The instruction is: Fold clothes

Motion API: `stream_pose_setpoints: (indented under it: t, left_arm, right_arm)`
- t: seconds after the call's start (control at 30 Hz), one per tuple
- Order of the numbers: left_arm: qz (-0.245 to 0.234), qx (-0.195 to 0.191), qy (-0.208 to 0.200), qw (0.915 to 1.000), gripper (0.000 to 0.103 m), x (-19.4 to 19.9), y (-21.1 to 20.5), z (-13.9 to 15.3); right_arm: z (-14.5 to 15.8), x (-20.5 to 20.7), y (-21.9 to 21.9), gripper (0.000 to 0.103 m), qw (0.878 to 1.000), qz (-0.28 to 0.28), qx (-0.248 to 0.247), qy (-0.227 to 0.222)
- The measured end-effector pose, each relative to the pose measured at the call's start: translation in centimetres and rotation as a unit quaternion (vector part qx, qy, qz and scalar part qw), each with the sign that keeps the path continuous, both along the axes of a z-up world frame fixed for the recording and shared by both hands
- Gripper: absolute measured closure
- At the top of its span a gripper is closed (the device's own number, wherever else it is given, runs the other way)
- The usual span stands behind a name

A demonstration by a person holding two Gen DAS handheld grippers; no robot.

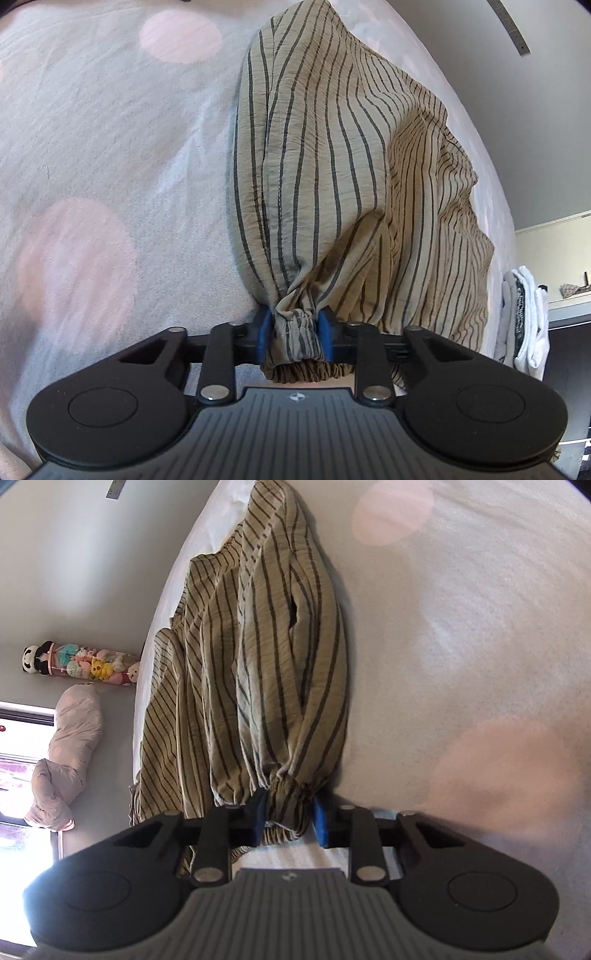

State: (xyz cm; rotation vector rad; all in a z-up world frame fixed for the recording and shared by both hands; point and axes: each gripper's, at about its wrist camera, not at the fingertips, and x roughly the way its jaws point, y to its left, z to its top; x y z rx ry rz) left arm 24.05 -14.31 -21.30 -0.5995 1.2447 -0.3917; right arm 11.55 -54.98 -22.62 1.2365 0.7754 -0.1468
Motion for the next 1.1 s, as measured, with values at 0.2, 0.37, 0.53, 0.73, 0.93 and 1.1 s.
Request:
stream_pose_setpoints:
  t: [0.2, 0.37, 0.53, 0.73, 0.93, 1.1]
  left_arm:
    - [-0.006, -0.029, -0.036, 0.9989, 0.094, -1.1, 0.0, 3.2]
    - [-0.003, -0.044, -0.036, 0.9984, 0.095, -2.9, 1.3, 6.9]
    - [-0.020, -0.029, -0.016, 0.9992, 0.095, -5.7, 2.4, 8.5]
    - [-0.053, 0.021, -0.015, 0.9983, 0.095, -9.7, 3.0, 9.3]
    - [-0.083, 0.082, -0.021, 0.9929, 0.094, -10.7, 1.8, 8.6]
    - [-0.073, 0.097, -0.006, 0.9927, 0.080, -10.3, 2.0, 8.6]
  right_arm:
    - [2.5, -1.2, 0.4, 0.090, 0.999, 0.005, -0.033, -0.021]
    - [5.9, -3.5, 1.8, 0.091, 0.996, 0.033, -0.076, -0.014]
    - [9.3, -5.8, 3.1, 0.091, 0.991, 0.061, -0.118, -0.006]
    - [12.0, -8.3, 5.1, 0.091, 0.980, 0.106, -0.170, 0.018]
    - [10.7, -9.2, 6.5, 0.091, 0.968, 0.132, -0.209, 0.039]
    - [10.3, -9.5, 7.3, 0.078, 0.957, 0.154, -0.243, 0.041]
